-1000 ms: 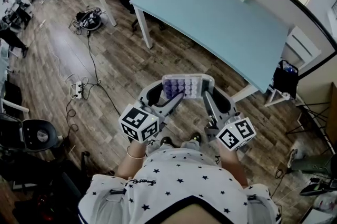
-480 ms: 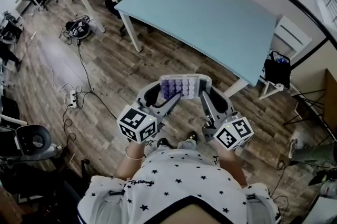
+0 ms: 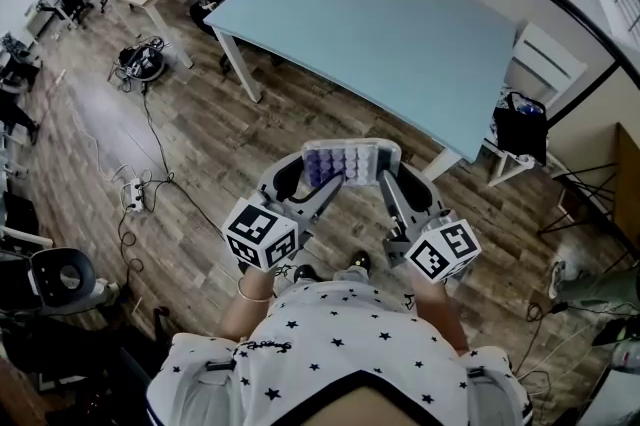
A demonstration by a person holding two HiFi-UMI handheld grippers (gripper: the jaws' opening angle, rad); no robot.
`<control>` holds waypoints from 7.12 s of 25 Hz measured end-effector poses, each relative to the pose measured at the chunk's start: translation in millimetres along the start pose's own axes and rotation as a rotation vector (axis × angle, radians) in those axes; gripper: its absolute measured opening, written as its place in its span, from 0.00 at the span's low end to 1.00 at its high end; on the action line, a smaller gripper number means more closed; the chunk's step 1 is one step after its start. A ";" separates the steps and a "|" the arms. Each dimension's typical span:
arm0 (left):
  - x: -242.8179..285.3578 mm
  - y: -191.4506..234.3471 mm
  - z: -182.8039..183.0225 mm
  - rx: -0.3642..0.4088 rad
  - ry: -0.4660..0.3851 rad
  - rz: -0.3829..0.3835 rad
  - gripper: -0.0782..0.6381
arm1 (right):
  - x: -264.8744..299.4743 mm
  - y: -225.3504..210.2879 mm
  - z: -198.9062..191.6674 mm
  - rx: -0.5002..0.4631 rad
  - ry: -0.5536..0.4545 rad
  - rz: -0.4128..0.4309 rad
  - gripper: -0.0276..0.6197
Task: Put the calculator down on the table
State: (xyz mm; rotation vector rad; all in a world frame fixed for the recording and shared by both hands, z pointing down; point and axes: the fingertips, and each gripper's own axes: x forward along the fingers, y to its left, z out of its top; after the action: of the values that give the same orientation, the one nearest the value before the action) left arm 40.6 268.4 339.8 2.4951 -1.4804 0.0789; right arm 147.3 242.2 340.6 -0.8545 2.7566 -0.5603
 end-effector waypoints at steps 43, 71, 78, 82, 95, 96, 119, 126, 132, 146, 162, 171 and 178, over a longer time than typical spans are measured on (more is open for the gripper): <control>65.6 89.1 12.5 -0.002 0.022 -0.026 0.49 | 93.3 -58.1 -0.4 0.043 0.035 -0.045 0.19; 126.6 304.8 44.9 -0.023 0.062 -0.112 0.49 | 308.4 -99.2 -18.2 0.066 0.055 -0.160 0.19; 137.8 309.1 38.7 -0.026 0.072 -0.154 0.49 | 308.9 -108.6 -23.7 0.074 0.054 -0.210 0.19; 156.2 313.2 37.3 -0.025 0.088 -0.177 0.49 | 311.8 -125.3 -22.6 0.086 0.049 -0.237 0.19; 235.2 340.0 53.6 -0.033 0.102 -0.128 0.49 | 351.5 -200.5 4.6 0.104 0.069 -0.195 0.19; 242.9 339.9 54.9 -0.033 0.103 -0.125 0.49 | 352.7 -208.0 7.5 0.106 0.071 -0.193 0.19; 380.2 335.2 29.4 -0.085 0.194 -0.097 0.50 | 351.5 -345.8 20.8 0.151 0.139 -0.240 0.18; 398.9 346.4 8.6 -0.105 0.247 -0.099 0.50 | 356.1 -366.0 2.9 0.171 0.170 -0.282 0.18; 414.4 358.0 -6.8 -0.125 0.302 -0.137 0.50 | 361.7 -380.2 -10.8 0.203 0.198 -0.341 0.18; 441.8 381.9 -51.0 -0.175 0.430 -0.183 0.51 | 369.9 -410.4 -53.4 0.287 0.253 -0.476 0.18; 457.1 401.8 -86.8 -0.177 0.527 -0.184 0.51 | 377.7 -428.5 -87.5 0.350 0.306 -0.548 0.18; 458.5 402.8 -103.6 -0.175 0.588 -0.170 0.51 | 373.9 -434.2 -105.1 0.396 0.331 -0.564 0.18; 460.5 403.7 -110.4 -0.188 0.612 -0.152 0.51 | 374.5 -438.1 -109.1 0.382 0.364 -0.570 0.18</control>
State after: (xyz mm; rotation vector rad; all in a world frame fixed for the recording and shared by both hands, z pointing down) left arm -79.2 -286.3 595.0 2.1451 -0.9923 0.5876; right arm 30.2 -275.2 590.9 -1.5623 2.5202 -1.4111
